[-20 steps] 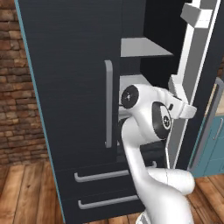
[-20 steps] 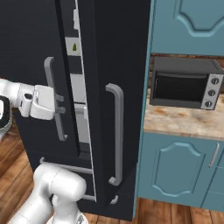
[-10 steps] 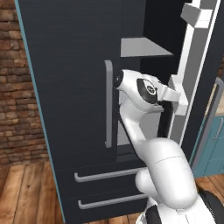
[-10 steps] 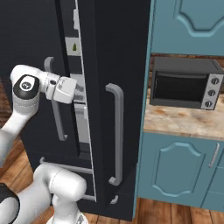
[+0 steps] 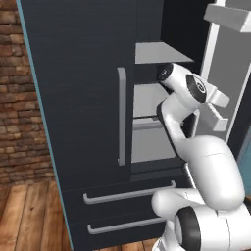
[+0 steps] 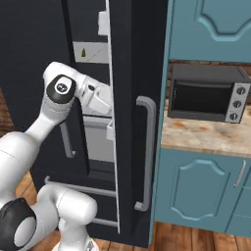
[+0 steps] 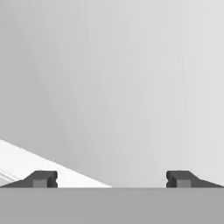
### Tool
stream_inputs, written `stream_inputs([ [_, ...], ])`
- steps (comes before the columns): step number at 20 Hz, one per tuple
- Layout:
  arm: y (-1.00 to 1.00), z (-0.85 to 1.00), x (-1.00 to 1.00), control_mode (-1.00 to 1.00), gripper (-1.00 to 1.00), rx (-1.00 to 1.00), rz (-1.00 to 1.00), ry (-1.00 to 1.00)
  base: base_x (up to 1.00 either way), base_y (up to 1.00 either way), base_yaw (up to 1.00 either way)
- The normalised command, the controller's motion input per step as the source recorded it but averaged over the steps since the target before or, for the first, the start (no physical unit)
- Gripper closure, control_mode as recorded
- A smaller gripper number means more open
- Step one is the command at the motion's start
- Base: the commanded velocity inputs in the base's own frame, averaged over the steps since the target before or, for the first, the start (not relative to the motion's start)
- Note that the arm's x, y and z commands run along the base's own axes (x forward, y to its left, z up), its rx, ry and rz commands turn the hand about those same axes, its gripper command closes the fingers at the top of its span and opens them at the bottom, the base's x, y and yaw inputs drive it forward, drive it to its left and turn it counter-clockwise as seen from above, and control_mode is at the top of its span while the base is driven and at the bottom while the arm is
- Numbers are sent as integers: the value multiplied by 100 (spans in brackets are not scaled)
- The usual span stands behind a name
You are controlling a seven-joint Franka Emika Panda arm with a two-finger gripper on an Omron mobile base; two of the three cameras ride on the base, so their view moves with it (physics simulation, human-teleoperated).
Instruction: Take the lemon wedge from the fridge and place it on the plate with fish on the dining counter.
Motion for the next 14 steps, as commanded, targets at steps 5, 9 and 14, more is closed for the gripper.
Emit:
stream_inputs([
  [5, -96, 0, -55, -100, -100, 10, 1, -1, 0, 0, 0],
  [9, 36, 1, -64, -100, -100, -7, 24, -18, 0, 0, 0],
  [14, 100, 12, -27, -100, -100, -17, 39, -16, 0, 0, 0],
])
